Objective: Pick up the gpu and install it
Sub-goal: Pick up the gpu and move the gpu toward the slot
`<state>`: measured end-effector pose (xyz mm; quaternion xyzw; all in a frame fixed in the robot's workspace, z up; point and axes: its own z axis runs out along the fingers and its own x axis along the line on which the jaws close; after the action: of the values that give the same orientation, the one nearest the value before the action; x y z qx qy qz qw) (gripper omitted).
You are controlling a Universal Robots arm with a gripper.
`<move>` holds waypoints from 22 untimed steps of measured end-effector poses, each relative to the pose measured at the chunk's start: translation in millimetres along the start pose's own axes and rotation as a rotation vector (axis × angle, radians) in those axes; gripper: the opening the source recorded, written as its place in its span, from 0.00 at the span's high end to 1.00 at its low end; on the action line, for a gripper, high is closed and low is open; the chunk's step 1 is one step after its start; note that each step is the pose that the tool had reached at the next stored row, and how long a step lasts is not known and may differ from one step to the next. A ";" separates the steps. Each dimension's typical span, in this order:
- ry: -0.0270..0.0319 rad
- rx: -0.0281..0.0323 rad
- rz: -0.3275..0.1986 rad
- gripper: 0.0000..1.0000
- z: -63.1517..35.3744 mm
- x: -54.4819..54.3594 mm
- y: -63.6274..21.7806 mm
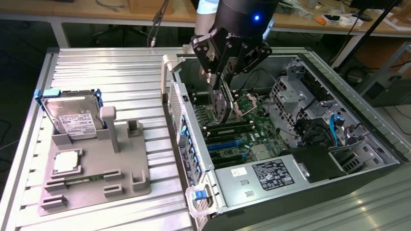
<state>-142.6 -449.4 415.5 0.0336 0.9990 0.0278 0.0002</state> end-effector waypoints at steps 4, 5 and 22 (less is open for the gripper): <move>0.0000 0.0000 0.000 0.73 0.0 -7.7 0.5; 0.0000 0.0000 0.000 0.73 0.0 -9.8 0.6; 0.0000 0.0000 0.000 0.73 0.1 -48.9 3.3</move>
<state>-93.6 -449.4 415.4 0.0336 0.9990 0.0278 0.0002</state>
